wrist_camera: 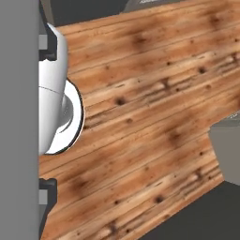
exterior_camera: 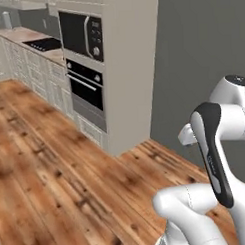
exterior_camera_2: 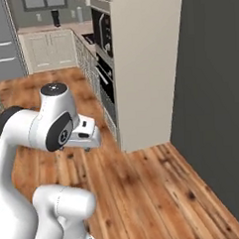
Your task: Navigate to the oven.
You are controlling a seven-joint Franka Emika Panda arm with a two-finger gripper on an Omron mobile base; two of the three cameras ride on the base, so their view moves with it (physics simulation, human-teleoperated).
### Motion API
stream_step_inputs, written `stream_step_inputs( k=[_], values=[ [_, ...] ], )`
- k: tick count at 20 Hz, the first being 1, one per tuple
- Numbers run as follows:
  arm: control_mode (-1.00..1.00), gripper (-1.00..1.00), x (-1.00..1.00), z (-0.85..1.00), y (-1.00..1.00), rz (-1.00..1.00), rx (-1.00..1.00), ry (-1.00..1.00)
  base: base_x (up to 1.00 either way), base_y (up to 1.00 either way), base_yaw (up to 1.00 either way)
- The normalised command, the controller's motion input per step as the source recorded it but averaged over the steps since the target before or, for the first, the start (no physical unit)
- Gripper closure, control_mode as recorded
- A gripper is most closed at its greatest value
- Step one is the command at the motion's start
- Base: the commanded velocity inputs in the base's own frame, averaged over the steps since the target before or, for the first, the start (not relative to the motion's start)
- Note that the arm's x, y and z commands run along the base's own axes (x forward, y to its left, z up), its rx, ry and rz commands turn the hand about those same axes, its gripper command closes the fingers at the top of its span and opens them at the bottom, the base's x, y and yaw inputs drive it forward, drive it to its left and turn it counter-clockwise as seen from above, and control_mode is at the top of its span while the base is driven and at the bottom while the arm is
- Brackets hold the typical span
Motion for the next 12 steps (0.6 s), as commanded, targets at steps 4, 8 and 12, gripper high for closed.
stream_step_inputs(
  k=[4,8,12],
  values=[
    [1.00,-1.00,0.00,0.00,0.00,0.00,0.00,0.00,0.65,0.17,-0.49],
    [1.00,-1.00,0.00,0.00,0.00,0.00,0.00,0.00,0.69,0.25,-0.51],
    [1.00,-1.00,0.00,0.00,0.00,0.00,0.00,0.00,0.71,0.34,-0.51]
  ],
)
